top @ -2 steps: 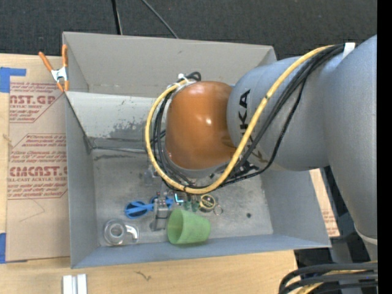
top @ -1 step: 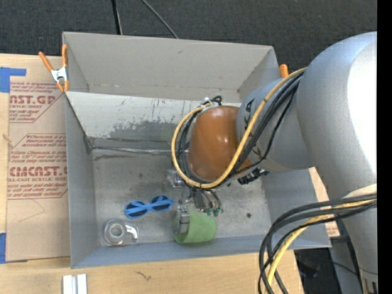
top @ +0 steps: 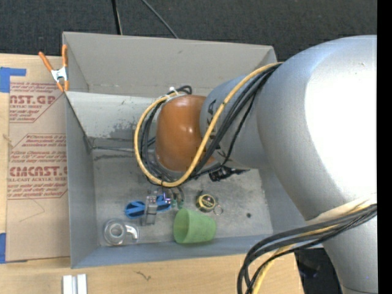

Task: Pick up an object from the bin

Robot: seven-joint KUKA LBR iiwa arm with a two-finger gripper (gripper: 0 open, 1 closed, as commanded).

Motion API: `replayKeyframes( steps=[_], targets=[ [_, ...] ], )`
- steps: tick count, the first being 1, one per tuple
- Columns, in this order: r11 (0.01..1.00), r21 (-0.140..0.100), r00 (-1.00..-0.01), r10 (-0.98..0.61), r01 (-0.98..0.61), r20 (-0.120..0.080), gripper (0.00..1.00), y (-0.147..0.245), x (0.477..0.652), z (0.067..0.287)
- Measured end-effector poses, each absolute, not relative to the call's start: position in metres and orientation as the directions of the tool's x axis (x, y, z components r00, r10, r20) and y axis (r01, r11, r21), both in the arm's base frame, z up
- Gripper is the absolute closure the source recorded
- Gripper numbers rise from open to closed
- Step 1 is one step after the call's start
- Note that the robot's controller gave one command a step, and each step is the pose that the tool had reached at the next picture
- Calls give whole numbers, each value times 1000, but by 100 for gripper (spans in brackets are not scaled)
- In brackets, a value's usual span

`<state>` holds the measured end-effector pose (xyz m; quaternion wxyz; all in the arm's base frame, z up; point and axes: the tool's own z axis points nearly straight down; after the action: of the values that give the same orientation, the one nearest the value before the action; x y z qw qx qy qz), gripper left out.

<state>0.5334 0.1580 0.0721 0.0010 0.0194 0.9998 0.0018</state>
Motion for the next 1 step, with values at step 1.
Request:
replayKeyframes(
  steps=[1],
  targets=[
    [999, 2, -999, 42, 42, -1, 100, 155, 533, 72]
  ],
)
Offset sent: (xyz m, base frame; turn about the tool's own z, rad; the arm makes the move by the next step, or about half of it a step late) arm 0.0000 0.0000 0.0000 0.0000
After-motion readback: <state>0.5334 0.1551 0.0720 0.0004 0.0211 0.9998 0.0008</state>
